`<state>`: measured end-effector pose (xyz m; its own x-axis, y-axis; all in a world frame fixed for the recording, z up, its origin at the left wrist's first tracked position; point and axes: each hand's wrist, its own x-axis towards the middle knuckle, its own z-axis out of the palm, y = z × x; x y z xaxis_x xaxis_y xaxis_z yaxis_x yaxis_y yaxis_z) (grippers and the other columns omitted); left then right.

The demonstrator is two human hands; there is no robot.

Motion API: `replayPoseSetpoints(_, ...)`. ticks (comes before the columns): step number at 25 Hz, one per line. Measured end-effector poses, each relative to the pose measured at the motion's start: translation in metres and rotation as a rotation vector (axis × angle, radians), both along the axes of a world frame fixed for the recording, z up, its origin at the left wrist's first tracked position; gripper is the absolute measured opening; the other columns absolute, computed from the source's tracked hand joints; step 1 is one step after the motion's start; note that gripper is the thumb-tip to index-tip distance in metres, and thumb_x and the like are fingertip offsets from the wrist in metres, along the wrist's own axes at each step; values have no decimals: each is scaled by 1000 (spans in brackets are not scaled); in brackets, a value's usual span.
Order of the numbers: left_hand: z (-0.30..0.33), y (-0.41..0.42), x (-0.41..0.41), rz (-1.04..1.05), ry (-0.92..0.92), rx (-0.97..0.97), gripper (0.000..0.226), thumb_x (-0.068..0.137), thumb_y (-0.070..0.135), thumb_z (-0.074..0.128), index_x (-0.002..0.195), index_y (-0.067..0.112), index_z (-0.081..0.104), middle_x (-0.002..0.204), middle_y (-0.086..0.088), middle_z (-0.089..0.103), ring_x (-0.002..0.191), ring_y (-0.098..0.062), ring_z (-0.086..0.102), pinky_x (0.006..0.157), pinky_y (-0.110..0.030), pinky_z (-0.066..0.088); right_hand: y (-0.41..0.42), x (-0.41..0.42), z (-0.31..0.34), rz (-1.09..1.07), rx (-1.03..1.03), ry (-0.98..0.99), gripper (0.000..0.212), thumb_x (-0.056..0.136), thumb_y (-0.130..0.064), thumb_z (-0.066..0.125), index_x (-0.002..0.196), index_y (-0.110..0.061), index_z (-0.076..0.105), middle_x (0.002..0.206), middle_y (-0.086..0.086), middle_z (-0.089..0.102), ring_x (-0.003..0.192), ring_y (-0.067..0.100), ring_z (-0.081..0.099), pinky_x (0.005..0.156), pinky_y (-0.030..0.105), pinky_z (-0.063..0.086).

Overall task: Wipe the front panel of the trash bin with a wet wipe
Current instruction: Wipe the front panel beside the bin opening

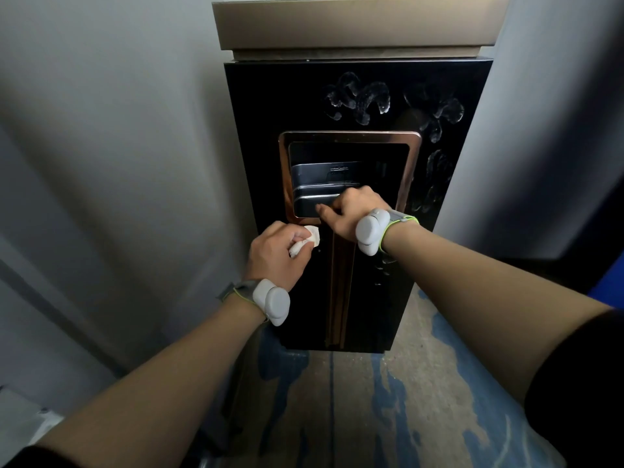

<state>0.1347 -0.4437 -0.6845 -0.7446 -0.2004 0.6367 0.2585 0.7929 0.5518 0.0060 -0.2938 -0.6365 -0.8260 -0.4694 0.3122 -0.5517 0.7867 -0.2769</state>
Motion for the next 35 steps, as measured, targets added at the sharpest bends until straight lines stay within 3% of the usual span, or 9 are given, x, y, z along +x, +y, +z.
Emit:
replayPoseSetpoints(4,-9,6,-4,-11,6,-39,7,82,14,75,89,14,74,88,0,65,78,-17,65,69,-35,55,-1,-3,0,-2,-21,-27,63,83,-69,48,62,-13,66,46,-2,53,50,16,54,46,21,35)
replayPoseSetpoints(11,-24,20,-21,59,25,3,9,81,19,78,89,15,77,87,0,69,75,-17,66,67,-29,55,1,-4,2,20,-58,-72,63,86,-65,54,50,-12,56,42,-4,48,50,14,52,47,24,31)
replayPoseSetpoints(20,-20,22,-24,88,10,-8,4,84,17,75,86,16,78,87,-1,70,76,-19,67,67,-32,56,1,-4,2,24,-47,-76,62,86,-66,51,60,-11,64,46,-1,50,54,19,54,50,25,38)
replayPoseSetpoints(35,-10,-1,-10,157,-20,-6,4,84,15,73,85,13,76,86,-4,68,78,-24,66,68,-35,55,2,-8,-4,21,-18,-15,63,83,-72,45,61,-16,65,46,-1,54,55,13,54,48,21,35)
